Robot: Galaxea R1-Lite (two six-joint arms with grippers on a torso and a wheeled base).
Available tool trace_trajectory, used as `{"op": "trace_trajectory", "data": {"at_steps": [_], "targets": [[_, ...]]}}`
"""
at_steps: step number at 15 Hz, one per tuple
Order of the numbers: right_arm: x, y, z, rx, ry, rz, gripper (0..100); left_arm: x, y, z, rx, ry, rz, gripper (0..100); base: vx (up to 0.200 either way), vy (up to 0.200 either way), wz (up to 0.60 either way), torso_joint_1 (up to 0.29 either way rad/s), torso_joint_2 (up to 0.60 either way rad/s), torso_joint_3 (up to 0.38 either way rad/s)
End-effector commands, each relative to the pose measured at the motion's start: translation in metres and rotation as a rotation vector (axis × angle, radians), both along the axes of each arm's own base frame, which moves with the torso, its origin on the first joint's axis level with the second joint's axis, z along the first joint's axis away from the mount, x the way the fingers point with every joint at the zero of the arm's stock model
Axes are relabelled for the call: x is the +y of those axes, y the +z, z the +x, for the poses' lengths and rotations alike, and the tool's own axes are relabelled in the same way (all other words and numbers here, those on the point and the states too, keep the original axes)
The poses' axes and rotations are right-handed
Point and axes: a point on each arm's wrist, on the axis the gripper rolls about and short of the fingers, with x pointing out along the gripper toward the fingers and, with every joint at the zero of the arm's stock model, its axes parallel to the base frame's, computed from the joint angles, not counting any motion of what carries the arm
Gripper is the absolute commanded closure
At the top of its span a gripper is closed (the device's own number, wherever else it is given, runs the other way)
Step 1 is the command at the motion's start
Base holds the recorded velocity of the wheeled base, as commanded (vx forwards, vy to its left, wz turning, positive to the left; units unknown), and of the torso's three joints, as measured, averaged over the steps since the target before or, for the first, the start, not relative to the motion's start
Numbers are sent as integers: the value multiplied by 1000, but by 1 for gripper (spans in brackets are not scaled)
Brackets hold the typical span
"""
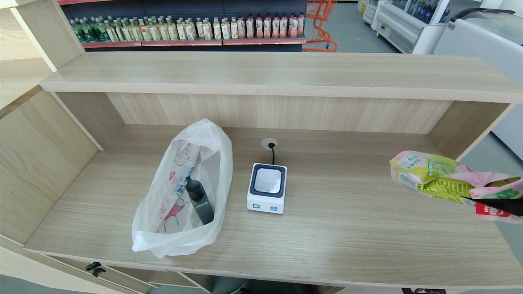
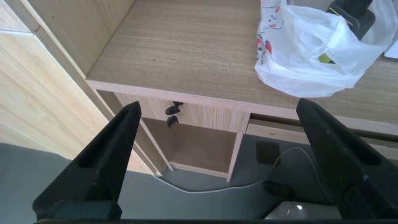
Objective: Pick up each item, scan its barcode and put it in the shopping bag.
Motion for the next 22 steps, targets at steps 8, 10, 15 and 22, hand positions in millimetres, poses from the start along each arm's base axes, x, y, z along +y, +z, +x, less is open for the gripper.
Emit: {"op": "trace_trajectory", "data": {"at_steps": [8,10,15,22], "targets": [[1,-11,21,69,17,-2,100,0,0,0,0,2,5,0,0,200,0,1,2,0],[4,-12,39,85,50,-26,100,0,0,0,1,2,11,0,0,100,0,4,4,1],[5,-18,83,113,96,-68,100,0,0,0,1,2,6,0,0,0,0,0,0,0],[14,-34,118,153,183,-97,100,0,0,0,1,2,6,0,0,0,0,0,0,0]]}}
